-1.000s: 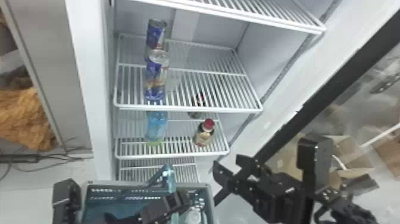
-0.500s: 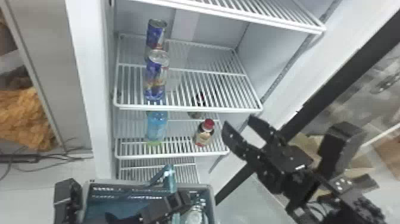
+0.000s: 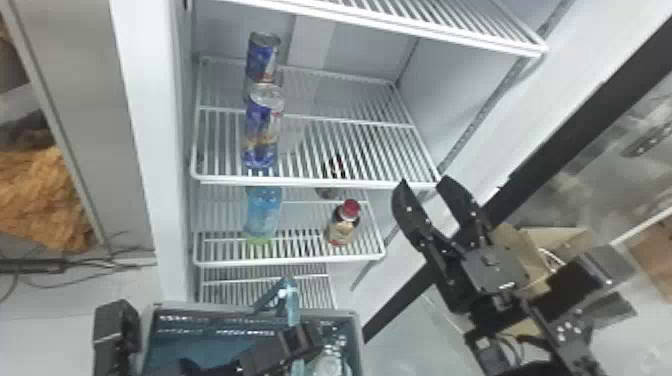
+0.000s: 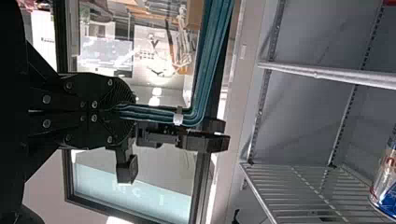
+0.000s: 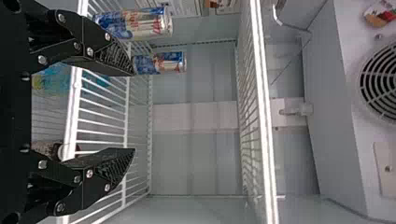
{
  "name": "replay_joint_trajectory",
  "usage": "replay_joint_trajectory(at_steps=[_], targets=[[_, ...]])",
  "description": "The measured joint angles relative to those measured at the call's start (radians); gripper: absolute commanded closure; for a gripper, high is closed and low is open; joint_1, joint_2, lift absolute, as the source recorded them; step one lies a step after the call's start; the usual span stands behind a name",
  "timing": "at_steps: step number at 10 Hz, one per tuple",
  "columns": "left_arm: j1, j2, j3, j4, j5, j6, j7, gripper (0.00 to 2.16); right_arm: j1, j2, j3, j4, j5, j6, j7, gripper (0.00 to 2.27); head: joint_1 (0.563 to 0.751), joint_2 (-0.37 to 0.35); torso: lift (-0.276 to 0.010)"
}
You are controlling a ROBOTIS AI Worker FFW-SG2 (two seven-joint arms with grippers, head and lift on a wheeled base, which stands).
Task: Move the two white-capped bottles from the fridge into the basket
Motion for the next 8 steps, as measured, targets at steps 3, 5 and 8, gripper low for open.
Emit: replay_joint_trajectory(at_steps=[3, 5, 8], targets=[[0.003, -0.001, 0.0, 0.003, -0.001, 0.0, 0.0, 1.19, -0.005, 0.016, 0.015, 0.068, -0.009, -0.077, -0.004, 0.52, 0.695, -0.35, 0.0], [0.005, -0.001, 0.003, 0.003, 0.0, 0.0, 0.0, 1.19, -0.005, 0.019, 0.014, 0.072, -0.009, -0.093, -0.006, 0.52, 0.695, -0.35, 0.0], [0.008, -0.001, 0.004, 0.002, 0.003, 0.0, 0.0, 1.19, -0.003, 0.019, 0.014, 0.073, -0.008, -0.106, -0.007, 0.52, 0.695, -0.35, 0.0]])
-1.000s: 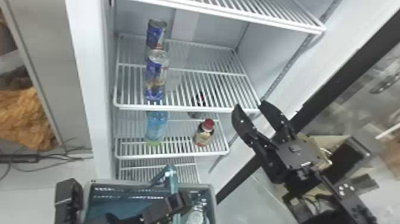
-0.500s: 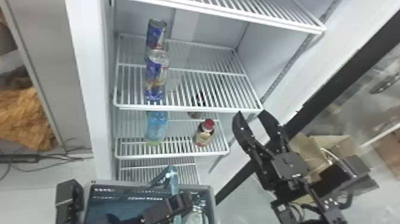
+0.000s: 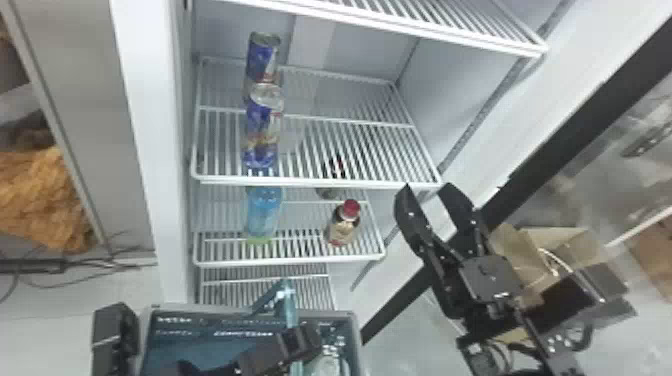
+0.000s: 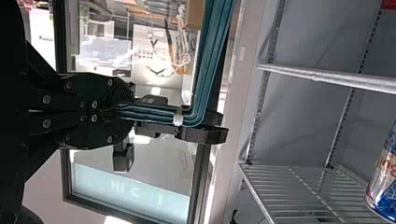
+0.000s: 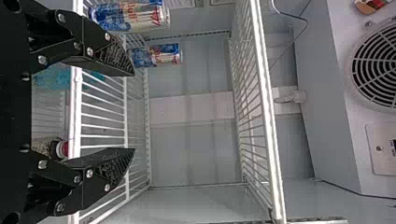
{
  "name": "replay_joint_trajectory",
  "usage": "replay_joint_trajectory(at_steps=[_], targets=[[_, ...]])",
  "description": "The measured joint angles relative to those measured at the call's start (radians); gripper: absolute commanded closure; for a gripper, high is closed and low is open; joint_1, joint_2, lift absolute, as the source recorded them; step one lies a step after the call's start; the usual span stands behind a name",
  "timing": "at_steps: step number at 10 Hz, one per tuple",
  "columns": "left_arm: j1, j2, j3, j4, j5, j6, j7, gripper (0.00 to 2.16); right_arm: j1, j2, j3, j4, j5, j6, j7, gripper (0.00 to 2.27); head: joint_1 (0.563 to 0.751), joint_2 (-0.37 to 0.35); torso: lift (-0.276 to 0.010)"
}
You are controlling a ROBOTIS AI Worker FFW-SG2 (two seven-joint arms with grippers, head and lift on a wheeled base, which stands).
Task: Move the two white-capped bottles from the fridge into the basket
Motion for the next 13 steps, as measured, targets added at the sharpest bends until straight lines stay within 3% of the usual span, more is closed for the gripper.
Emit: replay_joint_trajectory(at_steps=[13], targets=[[0.0, 0.001, -0.004, 0.0, 0.005, 0.001, 0.0, 1.19, 0.038, 0.002, 0.011, -0.039, 0.017, -0.001, -0.073, 0.52, 0.695, -0.35, 0.0]])
